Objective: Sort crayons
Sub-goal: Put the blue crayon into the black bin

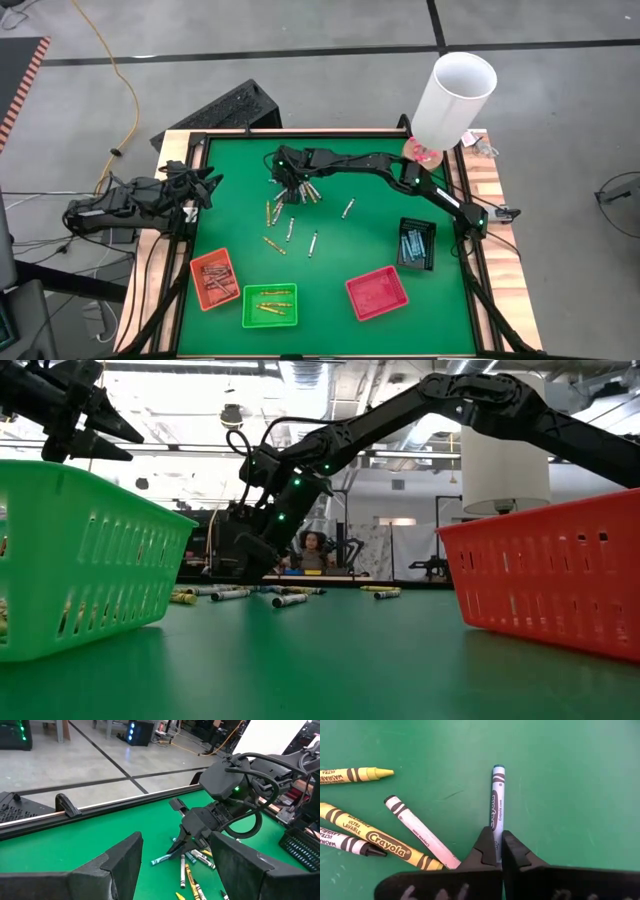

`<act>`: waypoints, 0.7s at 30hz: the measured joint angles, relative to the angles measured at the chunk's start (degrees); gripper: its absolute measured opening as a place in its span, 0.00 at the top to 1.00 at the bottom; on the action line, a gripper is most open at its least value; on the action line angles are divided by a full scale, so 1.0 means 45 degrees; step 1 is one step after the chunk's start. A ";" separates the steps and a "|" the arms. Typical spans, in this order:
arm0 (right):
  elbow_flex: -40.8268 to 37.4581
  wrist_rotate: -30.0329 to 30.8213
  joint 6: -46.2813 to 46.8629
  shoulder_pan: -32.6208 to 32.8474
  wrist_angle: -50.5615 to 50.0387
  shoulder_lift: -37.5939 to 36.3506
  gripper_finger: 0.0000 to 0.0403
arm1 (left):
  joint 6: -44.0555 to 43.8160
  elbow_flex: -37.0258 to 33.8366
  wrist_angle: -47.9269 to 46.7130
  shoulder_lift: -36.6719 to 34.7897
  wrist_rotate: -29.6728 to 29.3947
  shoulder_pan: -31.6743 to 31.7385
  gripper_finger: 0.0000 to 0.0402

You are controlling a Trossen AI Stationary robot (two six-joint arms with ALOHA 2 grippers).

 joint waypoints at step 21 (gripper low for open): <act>0.2530 0.0886 0.2579 -0.0205 -0.3103 -0.0441 1.00 | -0.0005 -0.0005 0.0001 0.0000 0.0002 -0.0003 0.44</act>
